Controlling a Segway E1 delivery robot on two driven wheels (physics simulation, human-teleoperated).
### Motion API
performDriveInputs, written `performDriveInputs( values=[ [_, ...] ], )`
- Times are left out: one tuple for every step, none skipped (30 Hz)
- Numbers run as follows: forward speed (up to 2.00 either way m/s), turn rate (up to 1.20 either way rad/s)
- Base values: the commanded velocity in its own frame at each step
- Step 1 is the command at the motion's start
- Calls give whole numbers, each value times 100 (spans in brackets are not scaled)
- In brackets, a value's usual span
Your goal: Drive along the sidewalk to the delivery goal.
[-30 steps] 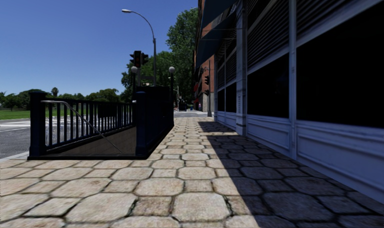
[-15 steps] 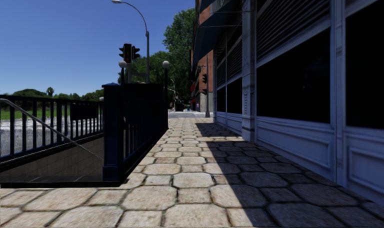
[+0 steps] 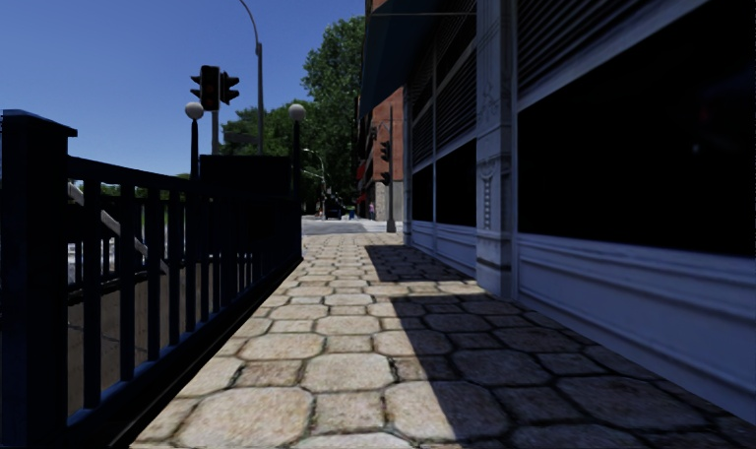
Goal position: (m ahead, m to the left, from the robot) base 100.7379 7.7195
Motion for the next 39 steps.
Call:
performDriveInputs(
  values=[
    [200,-4],
    [198,0],
    [198,0],
    [197,0],
    [196,0],
    [196,0],
    [196,0],
    [195,0],
    [195,0],
    [194,0],
    [194,0],
    [194,0],
    [194,0],
    [194,0],
    [194,0],
    [194,0],
    [194,0],
    [194,0],
    [194,0],
    [194,0],
    [194,0],
    [194,0],
    [194,0],
    [194,0],
    [194,0],
    [194,0],
    [194,0],
    [194,0],
    [194,0],
    [194,0],
    [194,0],
    [194,0],
    [194,0],
    [194,0],
    [194,0],
    [194,0],
    [194,0],
    [194,0],
    [194,0]
  ],
)
